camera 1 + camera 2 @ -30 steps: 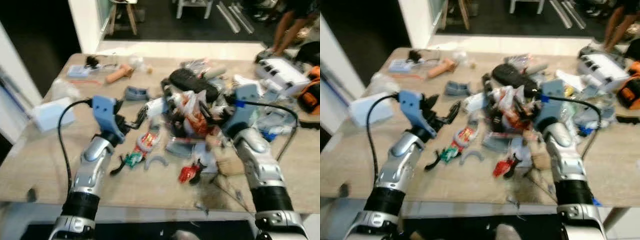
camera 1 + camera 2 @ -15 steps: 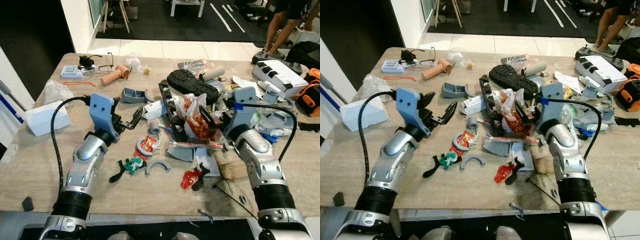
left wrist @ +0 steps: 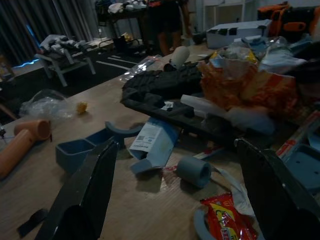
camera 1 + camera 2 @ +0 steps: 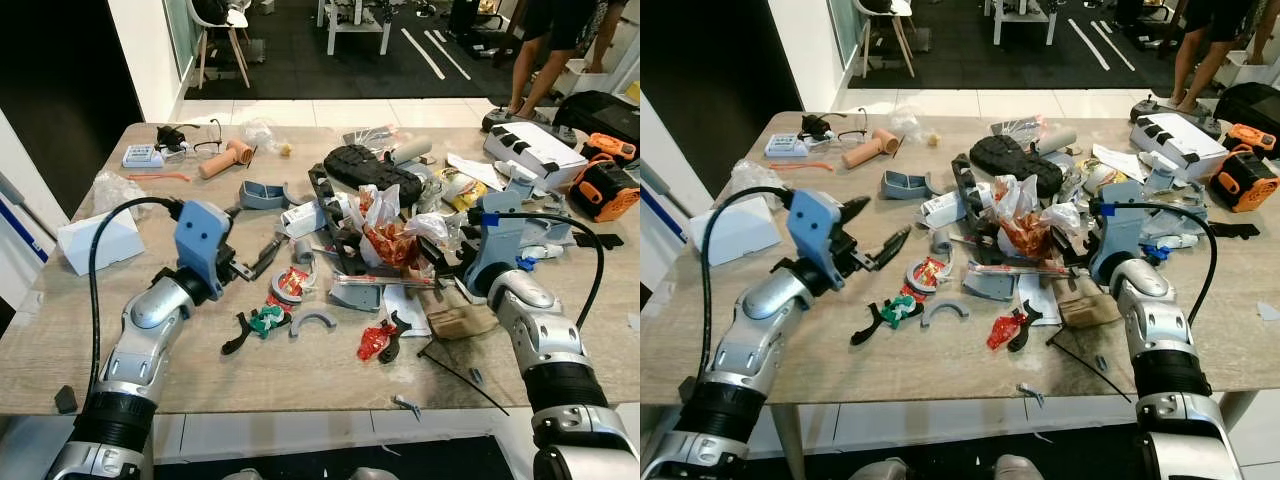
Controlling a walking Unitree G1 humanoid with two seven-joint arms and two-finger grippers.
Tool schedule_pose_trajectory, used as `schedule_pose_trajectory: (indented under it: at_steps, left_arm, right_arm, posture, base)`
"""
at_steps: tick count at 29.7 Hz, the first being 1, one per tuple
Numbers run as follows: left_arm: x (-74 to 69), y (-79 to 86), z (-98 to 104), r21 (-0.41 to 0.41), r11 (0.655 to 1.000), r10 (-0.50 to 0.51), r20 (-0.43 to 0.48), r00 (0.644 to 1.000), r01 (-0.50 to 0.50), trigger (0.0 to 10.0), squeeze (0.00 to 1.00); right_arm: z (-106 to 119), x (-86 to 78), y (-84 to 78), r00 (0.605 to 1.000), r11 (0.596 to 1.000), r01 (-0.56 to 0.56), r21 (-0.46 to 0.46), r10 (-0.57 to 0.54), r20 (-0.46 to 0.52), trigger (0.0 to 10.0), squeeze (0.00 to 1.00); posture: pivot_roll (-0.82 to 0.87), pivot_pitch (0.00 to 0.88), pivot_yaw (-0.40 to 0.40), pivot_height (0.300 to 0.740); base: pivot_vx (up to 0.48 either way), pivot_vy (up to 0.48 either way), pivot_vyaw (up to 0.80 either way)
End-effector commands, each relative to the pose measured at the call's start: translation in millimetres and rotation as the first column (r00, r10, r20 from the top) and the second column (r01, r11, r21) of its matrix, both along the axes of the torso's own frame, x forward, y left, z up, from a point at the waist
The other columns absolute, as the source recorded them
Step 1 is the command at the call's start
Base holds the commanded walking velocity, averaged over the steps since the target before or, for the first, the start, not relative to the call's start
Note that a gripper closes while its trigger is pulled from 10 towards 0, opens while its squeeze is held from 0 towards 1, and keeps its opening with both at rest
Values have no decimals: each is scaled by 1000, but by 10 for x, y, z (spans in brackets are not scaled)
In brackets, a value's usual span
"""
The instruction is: Picking trash to rubbish bin
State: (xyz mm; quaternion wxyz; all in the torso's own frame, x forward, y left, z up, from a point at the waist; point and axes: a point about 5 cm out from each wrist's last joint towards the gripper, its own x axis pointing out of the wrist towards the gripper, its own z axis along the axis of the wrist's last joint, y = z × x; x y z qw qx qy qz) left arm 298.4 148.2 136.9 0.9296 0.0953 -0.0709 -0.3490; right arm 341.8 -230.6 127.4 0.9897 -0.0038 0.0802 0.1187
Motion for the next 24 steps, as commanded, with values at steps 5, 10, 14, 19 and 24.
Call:
schedule_pose_trajectory:
  at_steps: [5,10,14,19,24]
  left_arm:
    - [-91,5,-2,35,993,-110,-39,993,111,10000,0]
    - [-200,52,19,9,978,-206,-84,975,208,10000,0]
    - [-253,85,44,14,963,-266,-106,958,269,10000,0]
    - [-291,89,92,24,939,-338,-131,932,344,10000,0]
    - [-307,93,119,26,931,-356,-141,924,363,10000,0]
  right_arm:
    - [93,95,-66,998,996,-45,82,40,55,10000,0]
    - [135,211,-75,999,995,-21,92,17,47,10000,0]
    - [93,261,-17,1000,995,-7,104,5,13,10000,0]
    - [-25,276,113,998,989,-49,141,55,-41,10000,0]
    - [-146,251,214,988,983,-104,148,120,-101,10000,0]
  posture:
    - [-53,0,2,740]
    - [-36,0,4,740]
    - [-14,0,19,740]
    - [1,0,25,740]
    - [9,0,25,740]
  base:
    - [0,0,0]
    - [0,0,0]
    - [0,0,0]
    - [0,0,0]
    - [0,0,0]
